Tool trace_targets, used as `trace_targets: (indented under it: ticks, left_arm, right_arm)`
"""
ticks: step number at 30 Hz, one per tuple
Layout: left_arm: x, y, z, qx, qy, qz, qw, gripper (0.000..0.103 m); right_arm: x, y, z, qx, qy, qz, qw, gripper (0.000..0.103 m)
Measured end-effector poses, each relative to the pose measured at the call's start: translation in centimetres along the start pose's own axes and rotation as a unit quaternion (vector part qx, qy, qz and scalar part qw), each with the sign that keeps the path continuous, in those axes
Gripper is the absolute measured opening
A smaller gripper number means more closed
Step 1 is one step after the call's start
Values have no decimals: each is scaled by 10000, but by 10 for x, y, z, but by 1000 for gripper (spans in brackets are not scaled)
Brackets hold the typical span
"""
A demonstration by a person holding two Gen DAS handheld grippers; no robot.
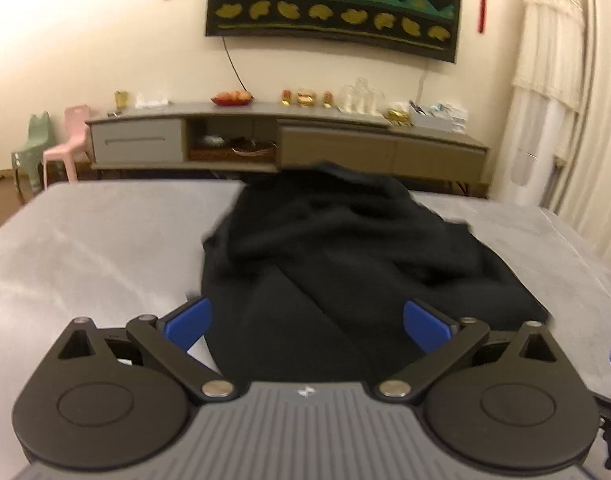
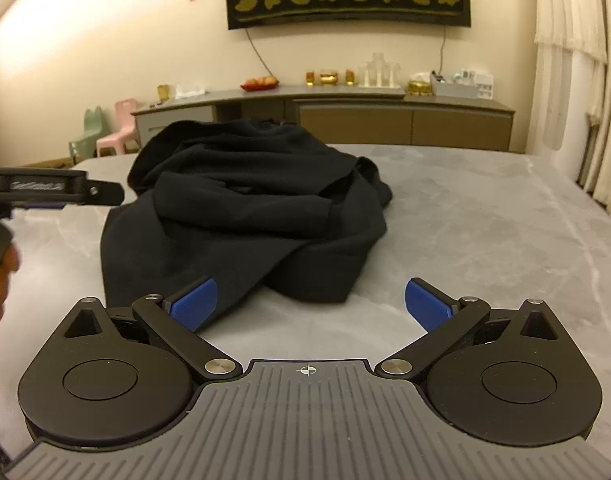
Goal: Fold clothes
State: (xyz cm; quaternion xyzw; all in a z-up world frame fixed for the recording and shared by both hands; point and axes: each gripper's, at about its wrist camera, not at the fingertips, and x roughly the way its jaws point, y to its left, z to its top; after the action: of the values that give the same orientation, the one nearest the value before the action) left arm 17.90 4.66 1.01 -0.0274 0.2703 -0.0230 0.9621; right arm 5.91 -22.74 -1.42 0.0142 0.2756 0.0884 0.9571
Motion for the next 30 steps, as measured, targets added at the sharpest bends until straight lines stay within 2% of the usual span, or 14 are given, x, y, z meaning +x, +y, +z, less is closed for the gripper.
trace_targets:
  ticks: [5,8,10,12,13,15,16,18,21,23,25,26,28,30]
  left_arm:
    - [55,21,16,-129,-180,258,9994,103]
    - [87,23,25,-45,79,282,9996,103]
    - [107,21,32,84,218,256,9994,103]
    - [120,14,38,260,240,186,9992,100]
    - [126,9,41,346,244,119,9990,67]
    - [136,-1,46,609,477,105,9969,1]
    - [131,0,50,491,398,129,9979,1]
    - [99,12,60,74,-162,106,9998,1]
    - [33,56,71,-1192,-712,95,9903,1]
    - [-4,70,54,-1569,-740,394,9841,1]
    - [-12,59,23,-1338,-191,444,9898,1]
    - [-10,47,4,-1073,229,387,9932,1]
    - [-7,28,-26,-866,732,322,9930,2]
    - [-10,18,-43,-942,923,109,9912,6]
  right_arm:
    - [72,-11,29,233,296,-147,9992,101]
    - [112,-15,40,236,660,-160,9974,99]
    - [135,-17,46,231,930,-36,9954,69]
    - [149,-19,52,195,1103,109,9936,47]
    - [149,-19,55,155,1120,196,9934,26]
    - [141,-27,64,118,988,359,9944,16]
    - [129,-35,71,261,759,376,9961,12]
    - [101,-55,87,615,233,380,9971,5]
    - [49,-81,115,929,-651,267,9932,3]
    - [17,-91,128,840,-1129,2,9901,3]
    - [12,-100,128,849,-962,-166,9916,4]
    - [23,-106,125,800,-555,-152,9951,6]
    - [54,-112,114,418,395,-195,9982,24]
    - [67,-117,105,173,708,-699,9949,38]
